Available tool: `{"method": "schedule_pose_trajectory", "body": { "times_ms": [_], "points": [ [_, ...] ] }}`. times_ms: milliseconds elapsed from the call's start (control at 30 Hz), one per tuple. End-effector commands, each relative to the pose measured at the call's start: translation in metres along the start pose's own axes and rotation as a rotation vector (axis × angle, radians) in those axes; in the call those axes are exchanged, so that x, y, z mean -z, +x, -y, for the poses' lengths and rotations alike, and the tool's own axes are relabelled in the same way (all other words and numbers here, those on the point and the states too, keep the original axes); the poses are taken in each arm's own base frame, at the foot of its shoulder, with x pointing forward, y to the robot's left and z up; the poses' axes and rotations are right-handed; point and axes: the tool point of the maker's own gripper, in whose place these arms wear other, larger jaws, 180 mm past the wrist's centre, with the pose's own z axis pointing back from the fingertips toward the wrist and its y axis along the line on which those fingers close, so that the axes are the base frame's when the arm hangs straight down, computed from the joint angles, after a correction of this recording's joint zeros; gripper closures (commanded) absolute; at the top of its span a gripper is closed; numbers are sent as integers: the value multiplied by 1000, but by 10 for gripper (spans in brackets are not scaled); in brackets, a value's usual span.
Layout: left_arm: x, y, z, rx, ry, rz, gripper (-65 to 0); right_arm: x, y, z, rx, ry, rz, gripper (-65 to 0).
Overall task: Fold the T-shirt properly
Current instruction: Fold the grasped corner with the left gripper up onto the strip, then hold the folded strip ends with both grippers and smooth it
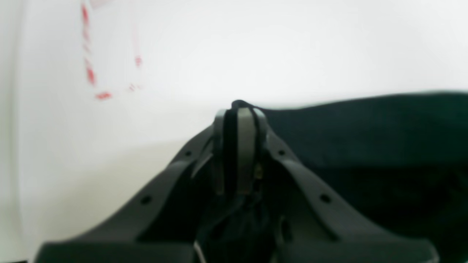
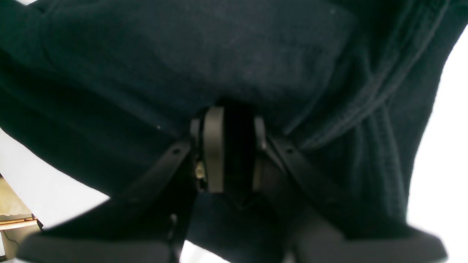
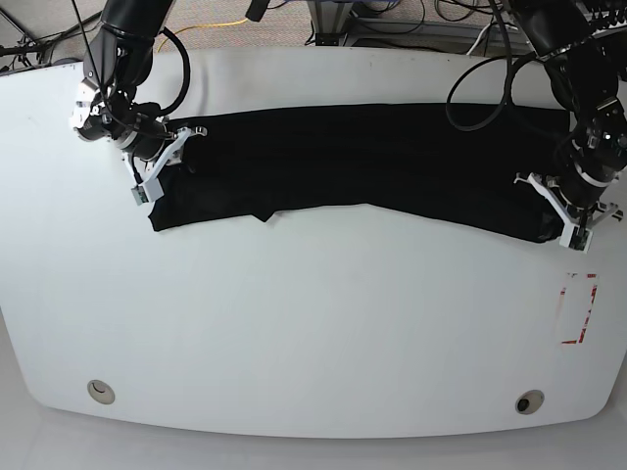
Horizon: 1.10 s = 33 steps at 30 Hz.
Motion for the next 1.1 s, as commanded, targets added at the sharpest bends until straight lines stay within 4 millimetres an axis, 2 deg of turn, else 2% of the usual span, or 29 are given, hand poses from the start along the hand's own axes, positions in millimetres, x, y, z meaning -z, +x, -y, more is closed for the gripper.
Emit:
{"method": "schedule_pose_trajectory", "body": {
  "times_ms": [0, 67, 200, 267, 367, 433, 533, 600, 700, 833, 967, 1067],
  "points": [
    [-10, 10, -9, 21, 40, 26, -17, -3, -16, 10, -14, -46, -93, -101],
    [-14, 7, -14, 12, 58, 22, -17, -2, -10, 9, -21, -45, -83, -101],
    [-36, -35, -27, -21, 105, -69, -17, -2, -16, 9, -14, -45, -91, -101],
    [-38, -39, -32, -31, 117, -76, -21, -1, -13, 10, -13, -44, -87, -101],
    [-40, -50, -29, -13, 104, -112, -22, -1, -13, 10, -12, -43, -89, -101],
    [-46, -65, -29, 0, 96, -158, -24, 0, -15, 9, -4, -37, -91, -101],
    [-44, -78, -28, -6, 78, -196, -33, 3, -18, 11, 8, -36, -100, -101],
    [-41, -87, -23, -12, 57, -220, -88, 4, -16, 11, 11, -30, -94, -101],
    [-50, -107, -21, -25, 53, -269, -192, 2, -20, 10, 11, -31, -100, -101],
    [-50, -113, -13, -20, 29, -287, -307, 3, -16, 11, 8, -34, -95, -105],
    [-54, -125, -7, -19, 14, -318, -362, 6, -15, 5, 14, -20, -86, -108],
    [-53, -130, -5, -34, 6, -326, -364, 7, -15, 5, 15, -19, -84, -109]
  ]
}}
